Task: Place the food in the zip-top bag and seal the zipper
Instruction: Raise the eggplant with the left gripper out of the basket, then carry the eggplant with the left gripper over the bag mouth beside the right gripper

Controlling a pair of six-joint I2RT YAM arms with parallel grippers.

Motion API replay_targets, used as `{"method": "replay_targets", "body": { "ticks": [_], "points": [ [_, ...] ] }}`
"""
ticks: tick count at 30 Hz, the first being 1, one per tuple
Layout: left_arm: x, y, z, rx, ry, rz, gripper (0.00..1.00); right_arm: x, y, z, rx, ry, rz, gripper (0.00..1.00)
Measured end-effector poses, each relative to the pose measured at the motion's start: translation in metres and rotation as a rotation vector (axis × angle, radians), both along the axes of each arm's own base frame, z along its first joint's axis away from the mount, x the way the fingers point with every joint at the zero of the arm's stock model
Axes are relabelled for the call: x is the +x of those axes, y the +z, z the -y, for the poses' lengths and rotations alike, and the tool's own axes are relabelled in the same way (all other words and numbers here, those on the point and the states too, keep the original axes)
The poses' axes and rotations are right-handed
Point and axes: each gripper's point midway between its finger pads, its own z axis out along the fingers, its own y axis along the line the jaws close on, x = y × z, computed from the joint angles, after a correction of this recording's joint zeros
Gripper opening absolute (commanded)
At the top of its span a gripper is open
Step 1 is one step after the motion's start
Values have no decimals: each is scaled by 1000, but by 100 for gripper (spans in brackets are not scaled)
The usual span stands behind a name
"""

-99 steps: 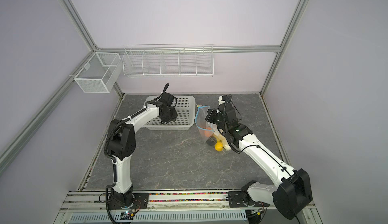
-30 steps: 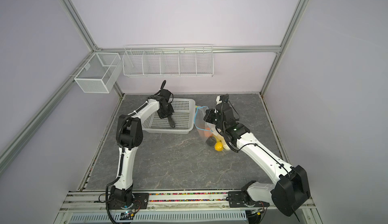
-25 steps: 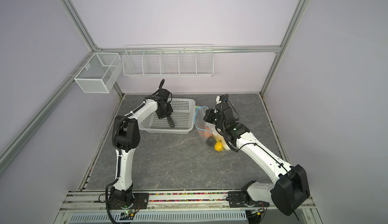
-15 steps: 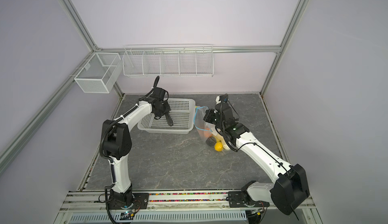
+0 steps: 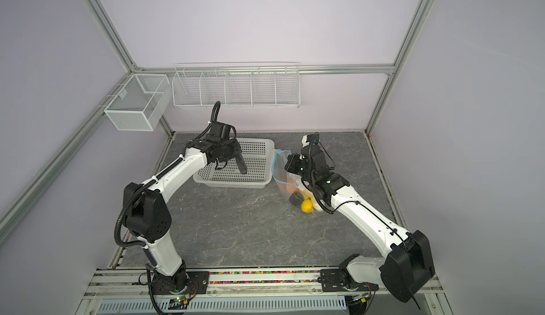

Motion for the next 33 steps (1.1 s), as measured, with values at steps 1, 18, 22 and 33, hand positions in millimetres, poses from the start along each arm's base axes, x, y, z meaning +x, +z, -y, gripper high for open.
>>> {"method": "replay_targets", "body": {
  "ticks": [1,18,22,33],
  "points": [
    [-2,7,2,-8,-5,16,18,0,0,0,0,1,0,6],
    [-69,136,57,-212,-78,437,24,8,8,-7,6,1,9,6],
    [-80,153,80,-265,-123,490,24,11,13,-10,20,1,10,6],
    [-81,133,117,-259,-164,490,26,8,24,-14,113,-12,-48,6]
  ]
}}
